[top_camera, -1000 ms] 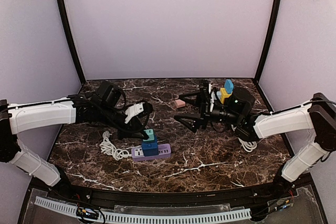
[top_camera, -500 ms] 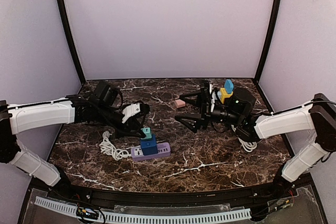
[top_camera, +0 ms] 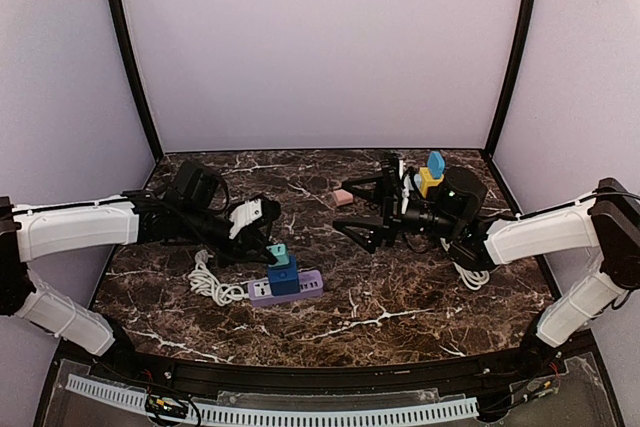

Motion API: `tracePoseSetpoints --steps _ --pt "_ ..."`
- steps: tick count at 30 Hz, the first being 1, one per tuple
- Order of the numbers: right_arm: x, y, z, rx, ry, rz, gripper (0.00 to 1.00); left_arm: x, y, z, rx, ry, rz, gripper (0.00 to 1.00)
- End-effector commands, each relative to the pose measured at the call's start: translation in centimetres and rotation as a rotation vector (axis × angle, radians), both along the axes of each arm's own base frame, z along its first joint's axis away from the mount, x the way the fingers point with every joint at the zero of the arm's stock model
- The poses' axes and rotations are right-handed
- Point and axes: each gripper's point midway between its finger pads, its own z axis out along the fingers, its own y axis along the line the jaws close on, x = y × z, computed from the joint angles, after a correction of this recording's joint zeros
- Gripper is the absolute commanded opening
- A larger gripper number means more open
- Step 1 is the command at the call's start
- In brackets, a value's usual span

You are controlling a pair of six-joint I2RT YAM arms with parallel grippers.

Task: Insert the plug
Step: Insert the plug into the socket.

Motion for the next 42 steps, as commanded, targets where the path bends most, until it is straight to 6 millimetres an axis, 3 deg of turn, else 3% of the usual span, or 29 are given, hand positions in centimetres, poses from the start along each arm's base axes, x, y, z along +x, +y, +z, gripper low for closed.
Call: tracePoseSetpoints --steps 1,4,8,13,18,22,27,32,42 --pt "-0.1 -0.8 0.7 0.017 -0.017 -0.024 0.99 -3.8 3.6 -7.9 0.23 0.175 0.029 0.01" --pt "0.0 -1.0 0.5 0.012 -0.014 -0.037 0.98 -4.5 4.1 -9.3 0.303 0.156 0.015 0.01" --pt "0.1 -1.0 0.3 -0.005 -0.006 -0.04 0.99 -4.6 5.0 -9.7 0.39 0.196 0.045 0.01" --pt "0.1 -1.0 0.4 0.007 -0.014 -0.046 0.99 -6.4 7.1 -11.1 0.512 0.311 0.054 0.01" --pt "0.1 -0.9 0.4 0.003 -0.011 -0.038 0.99 -8.4 6.1 -9.9 0.448 0.432 -0.009 0.01" --pt "0.1 -1.1 0.7 -0.002 -0.024 -0.05 0.99 -8.7 6.1 -9.5 0.485 0.502 -0.008 0.01" --pt "0.0 -1.2 0.9 0.012 -0.032 -0.051 0.99 -8.0 7.9 -11.3 0.65 0.367 -0.014 0.01" --pt "0.0 -1.2 0.6 0.01 -0.026 -0.048 0.99 -8.5 7.5 -10.7 0.701 0.367 -0.035 0.01" --pt "-0.1 -1.3 0.6 0.016 -0.029 -0.049 0.99 -8.5 7.7 -12.0 0.746 0.35 -0.053 0.01"
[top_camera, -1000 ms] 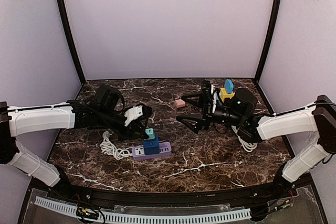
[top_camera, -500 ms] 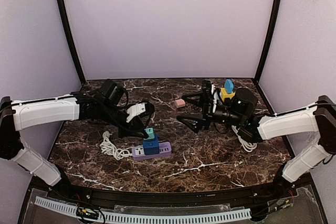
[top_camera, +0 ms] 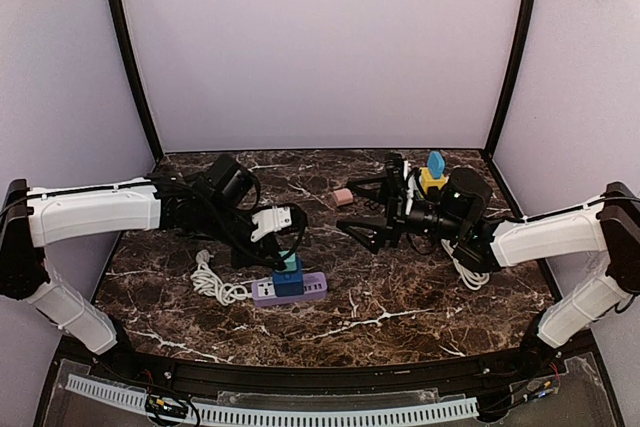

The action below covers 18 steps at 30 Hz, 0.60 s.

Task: Insert the plug

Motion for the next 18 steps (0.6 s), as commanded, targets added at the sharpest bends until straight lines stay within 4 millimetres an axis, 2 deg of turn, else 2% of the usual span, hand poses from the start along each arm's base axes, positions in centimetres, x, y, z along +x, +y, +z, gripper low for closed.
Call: tracePoseSetpoints --steps 1,3,4,5,6,7,8,12,14,15,18 --pt "-0.1 -0.6 0.6 0.025 -0.022 -0.015 0.99 -7.4 8.9 -9.7 0.455 0.31 -0.029 0.01" --pt "0.0 -0.7 0.6 0.021 -0.018 -0.025 0.98 -6.8 7.8 -8.9 0.412 0.292 -0.039 0.01" --pt "0.3 -0.7 0.4 0.014 -0.01 -0.038 0.99 -6.4 7.2 -8.4 0.389 0.28 -0.041 0.19" --pt "0.7 -0.7 0.3 0.005 0.001 -0.058 0.99 -5.4 6.1 -7.3 0.353 0.244 -0.038 0.32" --pt "1.2 -0.7 0.1 -0.011 0.018 -0.083 0.99 -4.9 5.6 -6.7 0.339 0.225 -0.035 0.59" --pt "1.9 -0.7 -0.2 -0.033 0.037 -0.11 0.99 -4.0 4.7 -5.3 0.312 0.193 -0.033 0.68" --pt "2.9 -0.7 -0.5 -0.058 0.056 -0.158 0.99 -3.0 4.1 -3.8 0.299 0.152 -0.035 0.82" --pt "5.6 -0.9 -1.2 -0.164 0.097 -0.284 0.99 -1.4 2.6 0.5 0.248 0.082 -0.048 0.89" --pt "6.8 -0.9 -1.3 -0.225 0.108 -0.331 0.99 -1.2 2.3 2.5 0.211 0.049 -0.062 0.91" --pt "7.4 -0.9 -1.3 -0.249 0.118 -0.358 0.99 -1.5 2.2 3.0 0.192 0.045 -0.082 0.95" --pt "9.3 -1.4 -1.2 -0.319 0.114 -0.437 0.99 -2.6 2.5 5.0 0.125 0.016 -0.115 0.98"
